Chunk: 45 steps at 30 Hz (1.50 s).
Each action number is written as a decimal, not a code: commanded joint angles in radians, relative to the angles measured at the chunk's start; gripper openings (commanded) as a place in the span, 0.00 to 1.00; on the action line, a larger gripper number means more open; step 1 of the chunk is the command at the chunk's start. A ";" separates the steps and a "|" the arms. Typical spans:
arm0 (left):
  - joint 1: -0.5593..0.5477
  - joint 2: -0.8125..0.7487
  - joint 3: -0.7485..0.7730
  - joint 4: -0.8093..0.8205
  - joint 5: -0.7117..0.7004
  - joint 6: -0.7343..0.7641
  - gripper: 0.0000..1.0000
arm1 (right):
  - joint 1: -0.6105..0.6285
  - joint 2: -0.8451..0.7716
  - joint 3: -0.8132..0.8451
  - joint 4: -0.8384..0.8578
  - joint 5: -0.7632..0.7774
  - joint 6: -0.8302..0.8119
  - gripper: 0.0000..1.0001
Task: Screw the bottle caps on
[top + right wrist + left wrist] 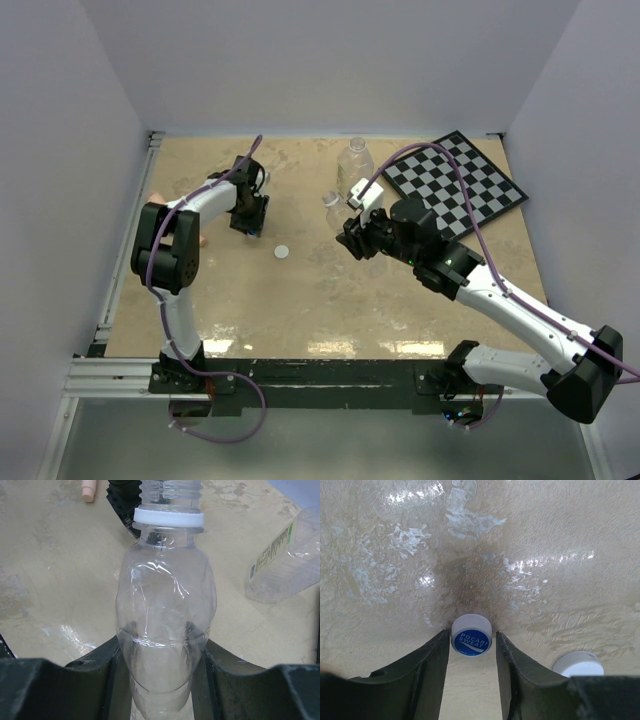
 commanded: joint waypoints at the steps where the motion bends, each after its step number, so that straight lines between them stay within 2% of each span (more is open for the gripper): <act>1: 0.005 -0.009 0.042 -0.011 0.011 0.024 0.46 | 0.002 -0.027 -0.002 0.034 0.008 -0.009 0.40; 8: 0.005 -0.023 0.042 -0.017 0.014 0.041 0.29 | 0.002 -0.029 -0.007 0.034 0.006 -0.009 0.40; 11: 0.005 -0.065 0.034 -0.010 0.093 0.082 0.16 | 0.004 -0.027 -0.002 0.024 -0.005 -0.016 0.40; 15: 0.005 -0.200 -0.020 0.056 0.219 0.156 0.09 | 0.004 -0.033 0.004 0.010 -0.023 -0.035 0.40; 22: 0.007 -0.509 -0.135 0.180 0.547 0.277 0.07 | 0.011 -0.053 0.021 -0.021 -0.115 -0.093 0.38; 28: 0.005 -0.665 -0.199 0.213 0.900 0.369 0.06 | 0.053 -0.056 0.015 -0.055 -0.167 -0.200 0.36; 37: 0.005 -0.739 -0.233 0.217 1.307 0.470 0.03 | 0.131 -0.057 0.019 -0.108 -0.083 -0.301 0.37; 45: 0.005 -0.739 -0.233 0.213 1.425 0.457 0.00 | 0.200 -0.047 -0.004 -0.114 0.072 -0.348 0.37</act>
